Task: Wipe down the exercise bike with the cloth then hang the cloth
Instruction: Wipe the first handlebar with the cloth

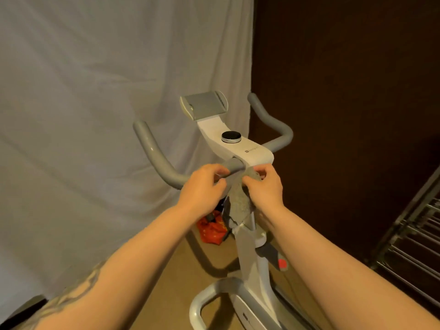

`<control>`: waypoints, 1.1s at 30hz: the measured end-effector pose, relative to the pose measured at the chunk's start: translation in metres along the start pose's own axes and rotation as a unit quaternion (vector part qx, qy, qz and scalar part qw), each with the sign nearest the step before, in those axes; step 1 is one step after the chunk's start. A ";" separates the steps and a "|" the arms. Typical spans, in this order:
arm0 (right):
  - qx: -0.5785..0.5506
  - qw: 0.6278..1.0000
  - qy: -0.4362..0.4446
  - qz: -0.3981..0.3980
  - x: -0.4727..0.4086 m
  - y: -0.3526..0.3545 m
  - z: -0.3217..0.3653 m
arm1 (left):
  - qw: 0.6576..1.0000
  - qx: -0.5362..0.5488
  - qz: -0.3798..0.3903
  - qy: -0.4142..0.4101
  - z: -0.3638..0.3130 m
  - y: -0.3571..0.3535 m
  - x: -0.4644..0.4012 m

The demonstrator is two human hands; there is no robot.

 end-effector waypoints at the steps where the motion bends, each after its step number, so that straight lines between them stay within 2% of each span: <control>1: -0.003 1.000 -0.016 -0.005 -0.007 -0.004 0.001 | 1.000 -0.003 -0.006 -0.002 0.005 0.004 -0.005; 6: -0.025 0.990 0.073 -0.121 -0.033 -0.017 0.019 | 0.998 -0.064 -0.008 -0.026 0.030 0.020 -0.028; 9: 0.064 0.984 0.136 -0.090 -0.028 -0.039 0.009 | 0.995 -0.089 0.006 -0.047 0.040 0.023 -0.036; 12: 0.184 0.960 0.206 -0.035 -0.019 -0.056 -0.011 | 0.992 -0.101 0.023 -0.069 0.048 0.023 -0.041; 15: 0.236 0.951 0.201 -0.008 -0.035 -0.049 0.001 | 0.987 -0.120 0.056 -0.094 0.052 0.020 -0.044; 18: 0.268 0.948 0.173 -0.007 -0.038 -0.047 0.008 | 0.989 -0.103 0.055 -0.095 0.053 0.018 -0.047; 21: 0.206 0.963 0.173 0.034 -0.023 -0.053 -0.006 | 0.990 -0.085 0.051 -0.096 0.053 0.018 -0.051; 22: 0.152 0.973 0.175 0.006 -0.022 -0.052 -0.009 | 0.990 -0.083 0.055 -0.098 0.053 0.018 -0.053; 24: 0.011 0.985 0.135 -0.110 -0.021 -0.047 -0.013 | 0.990 -0.081 0.061 -0.102 0.052 0.019 -0.056; 26: -0.108 0.976 0.049 -0.182 -0.009 -0.056 -0.023 | 0.989 -0.080 0.059 -0.113 0.053 0.019 -0.055; 30: -0.244 0.941 -0.112 -0.206 0.018 -0.088 -0.047 | 0.983 -0.071 0.003 -0.171 0.063 0.014 -0.034; 33: -0.279 0.924 -0.165 -0.201 0.002 -0.084 -0.048 | 0.981 -0.064 -0.013 -0.184 0.068 0.008 -0.023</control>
Point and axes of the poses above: each hand's wrist, its own x-axis away from the middle knuckle, its own y-axis out of the back of the hand, z = x × y, the point moved 2 cm from there along -x, towards the middle knuckle, and after that the axes turned 9 degrees about -x, right-handed, at the moved point
